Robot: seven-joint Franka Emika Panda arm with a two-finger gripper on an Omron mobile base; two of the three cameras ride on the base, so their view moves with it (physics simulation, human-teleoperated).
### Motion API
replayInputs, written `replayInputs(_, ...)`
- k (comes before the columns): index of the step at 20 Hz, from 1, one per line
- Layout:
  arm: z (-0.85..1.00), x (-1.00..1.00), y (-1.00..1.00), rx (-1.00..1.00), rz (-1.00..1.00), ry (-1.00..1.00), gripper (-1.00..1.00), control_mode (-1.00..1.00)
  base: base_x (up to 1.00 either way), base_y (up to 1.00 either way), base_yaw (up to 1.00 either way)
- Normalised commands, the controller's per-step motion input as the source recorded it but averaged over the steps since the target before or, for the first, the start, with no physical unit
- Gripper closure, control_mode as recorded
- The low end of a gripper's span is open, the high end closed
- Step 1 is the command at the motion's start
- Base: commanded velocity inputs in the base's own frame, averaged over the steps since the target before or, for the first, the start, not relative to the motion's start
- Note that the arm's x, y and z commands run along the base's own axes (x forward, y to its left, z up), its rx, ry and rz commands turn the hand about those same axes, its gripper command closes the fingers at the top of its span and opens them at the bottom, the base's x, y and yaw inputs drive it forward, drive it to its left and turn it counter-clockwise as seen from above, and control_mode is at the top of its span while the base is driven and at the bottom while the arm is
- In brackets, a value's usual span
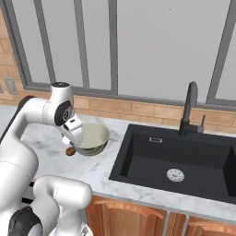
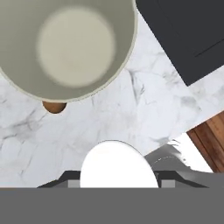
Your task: Gather the eggs and milk located in the vicinity of the sink area and place them right next to the bowl.
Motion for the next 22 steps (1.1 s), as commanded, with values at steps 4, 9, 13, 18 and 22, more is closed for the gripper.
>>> replayInputs(4, 0.00, 0.00, 0.00, 0.00, 0.00, 0.00, 1.00, -1.00, 0.10, 0.00, -0.05)
replayInputs(9, -0.04, 0.10, -0.14, 0.04, 0.01, 0.03, 1.00, -1.00, 0.00, 0.00, 0.00)
replayInputs(13, -0.37, 0.34, -0.41, 0.11, 0.19, 0.00, 1.00, -1.00, 0.00, 0.00, 0.00)
replayInputs(18, -0.35, -0.10, -0.06, -0.08, 0.40, -0.02, 1.00, -1.00, 0.00, 0.00, 0.00)
replayInputs(22, -0.09, -0.44, 0.00, -0.12, 0.41, -0.07, 1.00, -1.00, 0.00, 0.00, 0.00)
